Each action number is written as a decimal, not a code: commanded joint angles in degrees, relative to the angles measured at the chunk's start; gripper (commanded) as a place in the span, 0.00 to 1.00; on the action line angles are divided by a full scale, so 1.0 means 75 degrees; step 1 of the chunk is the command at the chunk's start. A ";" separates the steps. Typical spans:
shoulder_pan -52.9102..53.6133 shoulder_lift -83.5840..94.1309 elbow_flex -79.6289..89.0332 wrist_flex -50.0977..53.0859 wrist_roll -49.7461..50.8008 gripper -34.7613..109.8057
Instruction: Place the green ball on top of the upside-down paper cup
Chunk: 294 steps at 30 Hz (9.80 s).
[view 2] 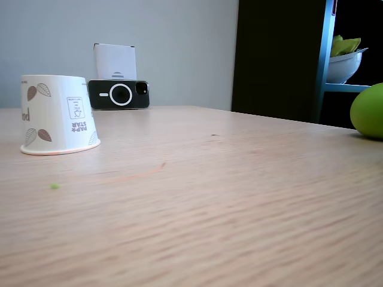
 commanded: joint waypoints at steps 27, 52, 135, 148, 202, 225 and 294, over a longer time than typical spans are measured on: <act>-0.0023 -0.0902 -0.0223 -0.0246 0.0012 0.24; -0.0773 -0.7641 -1.0535 0.2027 0.0164 0.24; 0.2332 -1.2645 -0.8895 -0.1430 0.0293 0.42; 0.1734 -1.0758 -1.0758 -0.0715 0.0316 0.43; -0.6152 -1.5129 -1.5563 -0.3844 0.0879 0.43; -0.6258 -1.6547 -1.5387 -0.4254 0.1359 0.43; -0.2883 -0.8145 -0.9258 -0.6996 0.1242 0.27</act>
